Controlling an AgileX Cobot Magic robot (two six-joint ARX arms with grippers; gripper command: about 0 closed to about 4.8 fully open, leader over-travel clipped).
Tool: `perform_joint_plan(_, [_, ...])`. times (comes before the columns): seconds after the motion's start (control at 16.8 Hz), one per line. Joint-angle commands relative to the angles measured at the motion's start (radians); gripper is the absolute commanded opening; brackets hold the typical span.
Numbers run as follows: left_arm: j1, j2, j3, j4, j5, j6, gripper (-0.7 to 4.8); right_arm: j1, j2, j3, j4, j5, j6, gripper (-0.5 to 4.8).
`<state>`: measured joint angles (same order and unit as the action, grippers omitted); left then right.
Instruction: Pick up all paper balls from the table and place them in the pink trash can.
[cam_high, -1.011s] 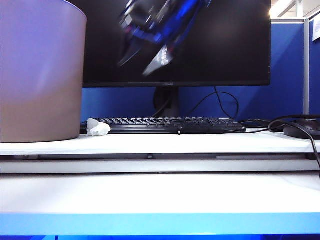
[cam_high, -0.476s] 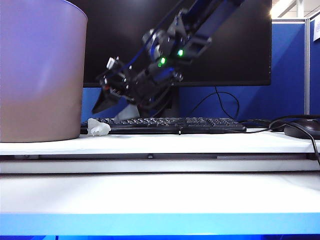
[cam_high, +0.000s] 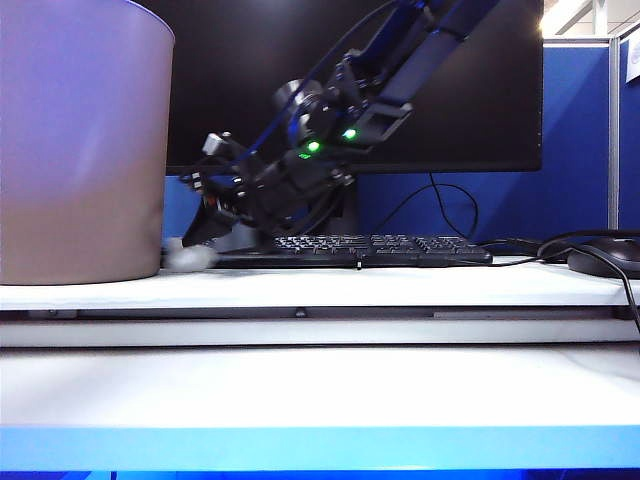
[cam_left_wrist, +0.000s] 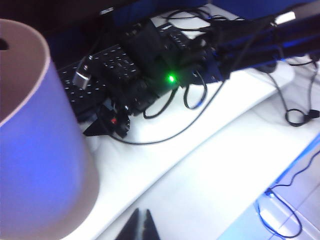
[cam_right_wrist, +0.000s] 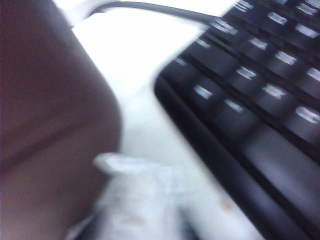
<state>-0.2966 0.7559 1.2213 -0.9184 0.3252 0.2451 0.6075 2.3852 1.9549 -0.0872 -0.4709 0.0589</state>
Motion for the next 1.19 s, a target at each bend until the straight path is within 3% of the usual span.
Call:
perform_joint_plan(0.06, [0.002, 0.000, 0.002, 0.001, -0.102, -0.021, -0.06, 0.010, 0.003, 0.007, 0.047, 0.005, 0.000, -0.12])
perform_joint_plan(0.24, [0.002, 0.000, 0.002, -0.008, -0.246, -0.040, -0.06, -0.010, -0.028, 0.016, 0.000, 0.010, 0.000, -0.02])
perform_joint_plan(0.54, [0.002, 0.000, 0.002, -0.016, -0.262, -0.063, -0.06, -0.067, -0.206, 0.026, -0.092, 0.020, -0.013, -0.02])
perform_joint_plan(0.59, [0.002, 0.000, 0.002, -0.021, -0.262, -0.063, -0.06, -0.068, -0.222, 0.026, -0.104, 0.020, -0.014, 0.35])
perform_joint_plan(0.65, [0.002, 0.000, 0.002, -0.024, -0.261, -0.071, -0.06, -0.068, -0.216, 0.024, -0.112, 0.025, -0.010, 2.45])
perform_joint_plan(0.71, [0.002, 0.000, 0.002, -0.025, -0.261, -0.074, -0.06, -0.057, -0.195, 0.024, -0.110, 0.026, -0.010, 3.44])
perform_joint_plan(0.95, [0.002, -0.001, 0.003, -0.044, -0.261, -0.081, -0.06, -0.038, -0.083, 0.024, -0.082, 0.022, 0.022, 2.90])
perform_joint_plan(1.19, [0.002, -0.001, 0.003, -0.080, -0.261, -0.081, -0.06, -0.026, -0.021, 0.024, 0.047, -0.029, 0.134, 2.83])
